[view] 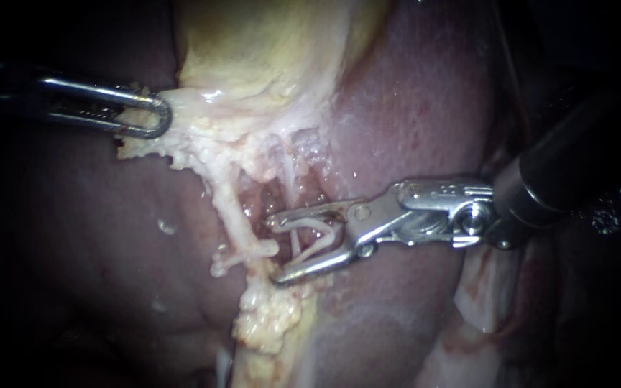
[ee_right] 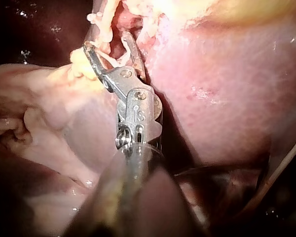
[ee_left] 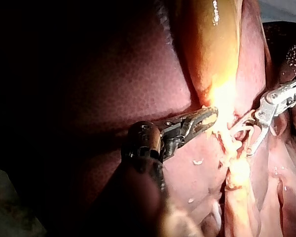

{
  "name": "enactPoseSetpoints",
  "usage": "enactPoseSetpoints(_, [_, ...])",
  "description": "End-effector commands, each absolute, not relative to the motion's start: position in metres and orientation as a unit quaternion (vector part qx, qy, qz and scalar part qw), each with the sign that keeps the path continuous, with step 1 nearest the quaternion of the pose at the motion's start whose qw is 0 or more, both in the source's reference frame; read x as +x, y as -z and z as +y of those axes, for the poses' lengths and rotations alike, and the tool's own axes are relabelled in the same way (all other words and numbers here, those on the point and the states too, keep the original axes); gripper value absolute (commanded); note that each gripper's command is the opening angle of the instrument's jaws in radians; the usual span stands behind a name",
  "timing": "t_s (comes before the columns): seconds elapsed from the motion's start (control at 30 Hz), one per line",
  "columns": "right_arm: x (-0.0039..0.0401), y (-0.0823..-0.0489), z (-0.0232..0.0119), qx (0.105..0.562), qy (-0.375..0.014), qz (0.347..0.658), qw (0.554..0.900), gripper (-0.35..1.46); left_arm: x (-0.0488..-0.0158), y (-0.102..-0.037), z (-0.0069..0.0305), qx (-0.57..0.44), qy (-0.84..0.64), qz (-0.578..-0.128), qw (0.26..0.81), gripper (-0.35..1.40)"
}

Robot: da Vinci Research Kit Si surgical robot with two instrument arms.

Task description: Clipping second clip left tube

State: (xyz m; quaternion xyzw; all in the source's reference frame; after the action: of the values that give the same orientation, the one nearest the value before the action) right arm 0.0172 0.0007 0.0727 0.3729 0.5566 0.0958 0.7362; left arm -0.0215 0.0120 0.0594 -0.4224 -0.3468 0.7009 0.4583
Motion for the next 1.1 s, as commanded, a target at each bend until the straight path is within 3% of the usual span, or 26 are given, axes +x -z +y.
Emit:
enactPoseSetpoints(0.03, [0.0174,-0.0727,0.0007,0.374,-0.095,0.563,0.731,0.48,-0.0215,-0.0594,0.012,-0.422,-0.701,-0.347,0.458,-0.35])
enactPoseSetpoints(0.47, [0.0215,-0.0719,0.0002,0.396,-0.085,0.599,0.69,0.46,-0.0217,-0.0594,0.012,-0.422,-0.701,-0.347,0.459,-0.35])
enactPoseSetpoints(1.1, [0.0234,-0.0688,-0.0001,0.401,-0.099,0.601,0.684,0.47,-0.0219,-0.0594,0.0119,-0.422,-0.701,-0.347,0.458,-0.35])
